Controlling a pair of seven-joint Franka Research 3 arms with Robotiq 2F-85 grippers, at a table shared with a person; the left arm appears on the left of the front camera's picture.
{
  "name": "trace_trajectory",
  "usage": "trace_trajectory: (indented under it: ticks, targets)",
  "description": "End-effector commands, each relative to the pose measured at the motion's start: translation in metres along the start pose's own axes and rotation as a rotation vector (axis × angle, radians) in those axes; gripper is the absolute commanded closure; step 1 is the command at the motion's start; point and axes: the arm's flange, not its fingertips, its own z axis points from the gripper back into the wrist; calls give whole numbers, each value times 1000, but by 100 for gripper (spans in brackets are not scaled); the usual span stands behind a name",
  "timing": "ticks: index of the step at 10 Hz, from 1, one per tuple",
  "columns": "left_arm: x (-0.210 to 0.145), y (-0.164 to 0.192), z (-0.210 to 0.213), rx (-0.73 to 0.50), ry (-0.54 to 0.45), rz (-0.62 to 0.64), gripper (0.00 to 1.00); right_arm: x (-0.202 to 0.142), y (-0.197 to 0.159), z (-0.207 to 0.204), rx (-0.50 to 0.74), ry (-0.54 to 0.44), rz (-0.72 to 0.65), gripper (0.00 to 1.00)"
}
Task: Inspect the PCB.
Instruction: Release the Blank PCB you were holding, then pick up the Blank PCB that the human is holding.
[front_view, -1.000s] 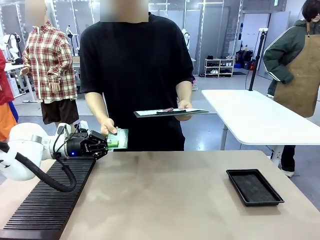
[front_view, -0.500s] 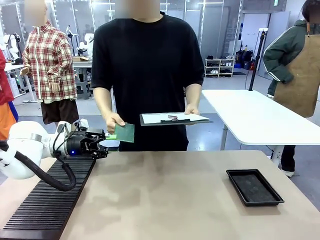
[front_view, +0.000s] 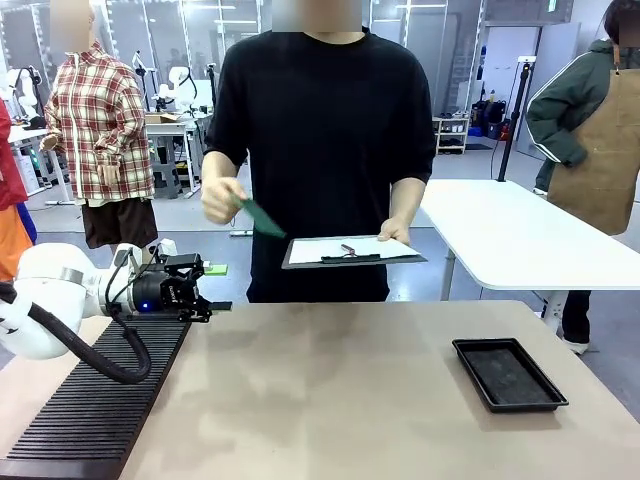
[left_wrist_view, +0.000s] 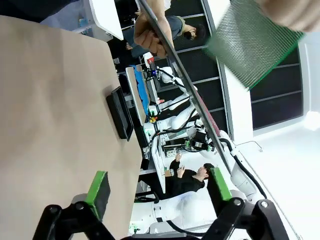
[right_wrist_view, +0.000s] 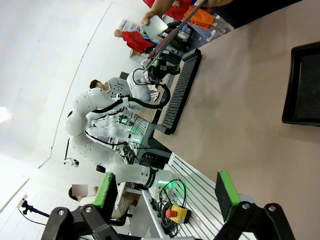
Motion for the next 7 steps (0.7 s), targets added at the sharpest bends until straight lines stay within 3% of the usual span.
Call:
trace_trajectory:
  ticks: [1, 7]
  targets:
    - [0, 0, 0, 0, -1, 2, 0, 1, 2, 0, 11, -8, 11, 0]
    - [0, 0, 0, 0, -1, 2, 0, 1, 2, 0, 11, -8, 11, 0]
